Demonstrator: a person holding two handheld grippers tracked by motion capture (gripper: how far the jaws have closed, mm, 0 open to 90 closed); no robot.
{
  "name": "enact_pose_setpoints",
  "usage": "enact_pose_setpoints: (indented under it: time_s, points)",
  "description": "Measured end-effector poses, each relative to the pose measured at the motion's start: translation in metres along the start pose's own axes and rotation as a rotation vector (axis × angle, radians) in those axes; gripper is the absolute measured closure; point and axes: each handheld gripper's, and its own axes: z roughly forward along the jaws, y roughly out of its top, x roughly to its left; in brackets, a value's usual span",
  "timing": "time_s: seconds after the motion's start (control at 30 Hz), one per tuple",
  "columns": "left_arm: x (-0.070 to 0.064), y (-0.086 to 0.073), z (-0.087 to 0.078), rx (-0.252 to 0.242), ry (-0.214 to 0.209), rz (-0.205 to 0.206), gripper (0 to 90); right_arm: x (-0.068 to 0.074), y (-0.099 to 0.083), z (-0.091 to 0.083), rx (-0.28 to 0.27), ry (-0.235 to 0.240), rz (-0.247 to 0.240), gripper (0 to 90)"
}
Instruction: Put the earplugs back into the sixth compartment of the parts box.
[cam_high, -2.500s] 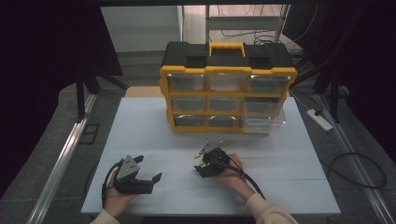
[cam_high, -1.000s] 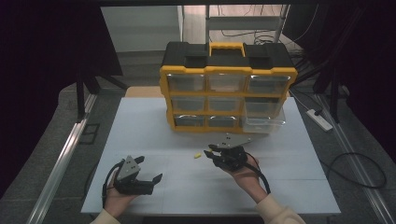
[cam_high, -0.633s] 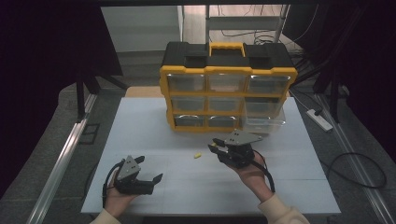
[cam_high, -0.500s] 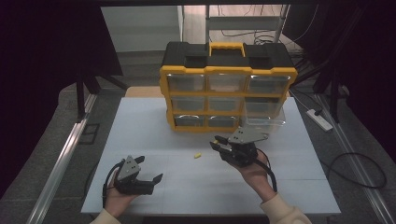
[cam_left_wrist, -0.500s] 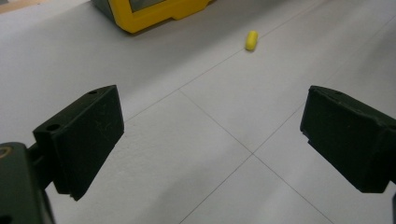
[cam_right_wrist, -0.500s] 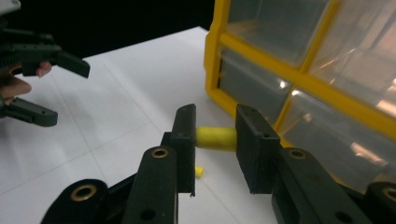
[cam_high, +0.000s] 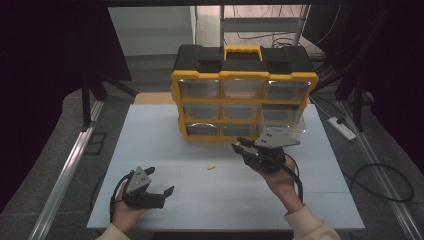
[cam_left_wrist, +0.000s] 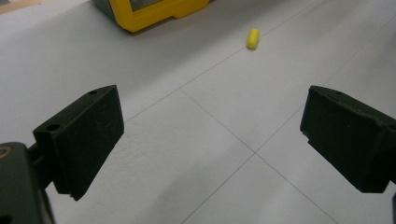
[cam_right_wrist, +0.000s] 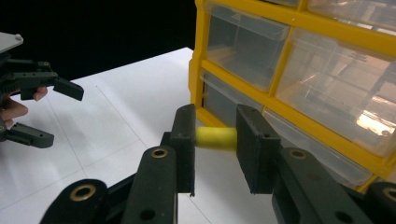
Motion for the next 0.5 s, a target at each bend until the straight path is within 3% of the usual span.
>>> enact_pose_setpoints:
  time_s: [0.23, 0.5]
  points:
    - [0.0, 0.0, 0.001, 0.005, -0.001, 0.003, 5.9, -0.005, 0.007, -0.008, -0.018, -0.016, -0.004, 69.0]
    - [0.0, 0.0, 0.001, 0.007, -0.002, 0.005, 5.9, -0.021, 0.016, -0.026, -0.062, -0.052, 0.013, 68.9]
